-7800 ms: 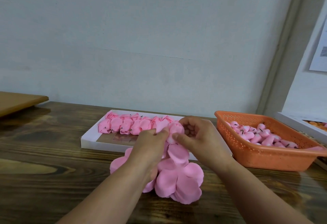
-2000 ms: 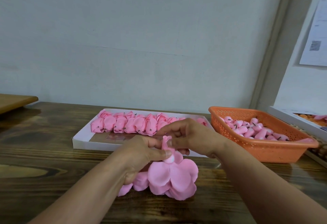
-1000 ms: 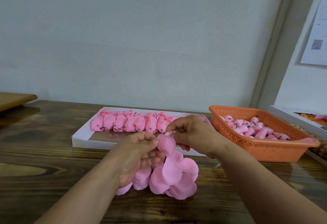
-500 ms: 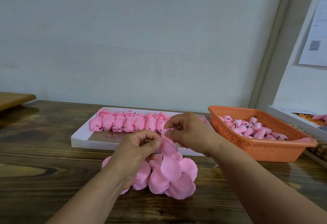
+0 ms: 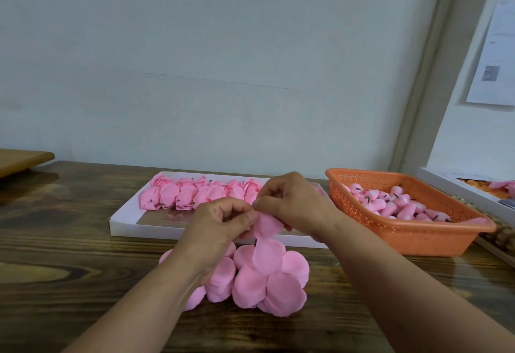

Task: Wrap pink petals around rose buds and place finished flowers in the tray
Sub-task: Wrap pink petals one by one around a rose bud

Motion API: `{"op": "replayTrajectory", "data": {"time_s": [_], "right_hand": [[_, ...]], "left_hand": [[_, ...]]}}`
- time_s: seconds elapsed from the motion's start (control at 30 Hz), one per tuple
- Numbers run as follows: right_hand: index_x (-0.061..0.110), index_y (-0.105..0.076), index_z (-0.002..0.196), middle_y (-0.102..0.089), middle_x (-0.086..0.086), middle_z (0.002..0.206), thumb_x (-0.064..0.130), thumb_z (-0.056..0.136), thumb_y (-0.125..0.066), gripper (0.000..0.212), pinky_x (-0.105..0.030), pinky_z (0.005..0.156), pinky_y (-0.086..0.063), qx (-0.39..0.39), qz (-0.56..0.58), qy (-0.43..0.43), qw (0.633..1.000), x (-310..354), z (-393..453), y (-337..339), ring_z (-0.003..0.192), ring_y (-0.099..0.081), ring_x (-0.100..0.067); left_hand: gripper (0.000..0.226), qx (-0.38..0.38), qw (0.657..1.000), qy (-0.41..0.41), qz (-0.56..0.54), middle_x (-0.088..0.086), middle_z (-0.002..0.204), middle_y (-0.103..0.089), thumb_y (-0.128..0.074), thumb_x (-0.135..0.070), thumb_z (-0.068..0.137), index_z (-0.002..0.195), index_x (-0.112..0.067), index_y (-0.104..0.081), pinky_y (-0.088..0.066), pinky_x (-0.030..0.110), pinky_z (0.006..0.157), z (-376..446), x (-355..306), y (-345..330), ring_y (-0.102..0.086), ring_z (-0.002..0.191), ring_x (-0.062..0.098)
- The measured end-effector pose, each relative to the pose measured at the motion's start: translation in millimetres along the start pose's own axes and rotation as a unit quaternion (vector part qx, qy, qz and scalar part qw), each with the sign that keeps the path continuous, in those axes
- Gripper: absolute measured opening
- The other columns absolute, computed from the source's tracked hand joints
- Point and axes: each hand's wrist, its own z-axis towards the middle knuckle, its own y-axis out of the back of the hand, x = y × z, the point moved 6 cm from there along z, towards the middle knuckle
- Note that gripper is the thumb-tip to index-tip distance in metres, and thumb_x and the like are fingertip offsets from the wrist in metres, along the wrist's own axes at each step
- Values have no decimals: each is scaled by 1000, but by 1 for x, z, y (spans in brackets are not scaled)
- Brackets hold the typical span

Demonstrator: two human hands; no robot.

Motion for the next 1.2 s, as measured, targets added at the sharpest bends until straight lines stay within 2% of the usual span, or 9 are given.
{"op": "replayTrajectory", "data": {"time_s": [0.13, 0.33, 0.53, 0.63, 0.73, 0.9, 1.0, 1.1, 1.2], "right_hand": [[0, -68, 76, -54, 0, 51, 2, 83, -57, 14, -14, 36, -36, 2, 2, 3, 1000, -2, 0, 0, 35, -41, -4], [-4, -66, 84, -52, 4, 45, -5, 87, -51, 16, -14, 44, -41, 39, 40, 33, 998, 0, -3, 1, 38, -45, -5], [-1, -65, 87, -52, 12, 41, 0, 89, -57, 9, -11, 43, -38, 60, 23, 62, 996, 11, -4, -3, 38, -45, -1], [-5, -64, 88, -51, 12, 43, -3, 88, -55, 9, -9, 42, -36, 59, 6, 76, 995, 13, -4, -5, 38, -45, 0], [-5, -63, 89, -50, 5, 52, -6, 86, -53, 10, -12, 43, -36, 63, -5, 84, 994, 15, -5, -9, 40, -42, 0], [13, -62, 96, -43, -12, 60, -4, 88, -54, 21, -21, 50, -35, 75, 11, 94, 993, 17, -4, -12, 53, -38, -16], [1, -64, 86, -48, -10, 58, -7, 86, -54, 13, -19, 47, -35, 65, 1, 89, 994, 16, -4, -12, 45, -38, -7], [9, -61, 76, -50, 2, 52, -6, 85, -54, 19, -14, 43, -35, 50, 7, 69, 996, 13, -4, -12, 39, -40, -1], [11, -59, 74, -50, 3, 49, -6, 84, -52, 20, -13, 40, -35, 27, 2, 54, 998, 13, -4, -7, 36, -42, -1]], "left_hand": [[32, -1, 1000, 2, -1, 4, 71, -71, -62, 1, 87, 65, -19, -74, -57, 24, 64, 2, 1, 1, -64, 65, 12], [31, -34, 990, 71, -115, 1, 62, -66, -56, -2, 92, 66, -15, -68, -49, 18, 48, 4, 11, 3, -55, 51, 9], [38, -51, 986, 109, -111, -1, 57, -61, -58, -10, 92, 59, -21, -71, -43, 16, 45, 7, 15, 3, -48, 47, 8], [33, -61, 987, 118, -91, 1, 58, -61, -58, -10, 93, 64, -18, -70, -41, 17, 44, 7, 18, 5, -48, 47, 9], [25, -51, 987, 122, -90, 4, 60, -61, -55, -2, 91, 72, -12, -66, -42, 18, 45, 5, 18, 5, -50, 49, 11], [24, -18, 986, 126, -104, 7, 65, -65, -52, 1, 92, 74, -10, -65, -45, 19, 46, 1, 17, 1, -56, 52, 11], [20, -26, 986, 131, -104, 9, 70, -66, -54, -3, 93, 78, -10, -66, -47, 22, 52, 1, 18, 1, -57, 59, 15], [18, -79, 990, 103, -53, 12, 77, -67, -56, -6, 94, 79, -13, -64, -48, 29, 60, 2, 18, 7, -59, 66, 21], [17, -85, 995, 55, 4, 9, 83, -71, -57, -13, 94, 84, -14, -70, -51, 28, 64, -2, 14, 7, -62, 71, 16]]}}
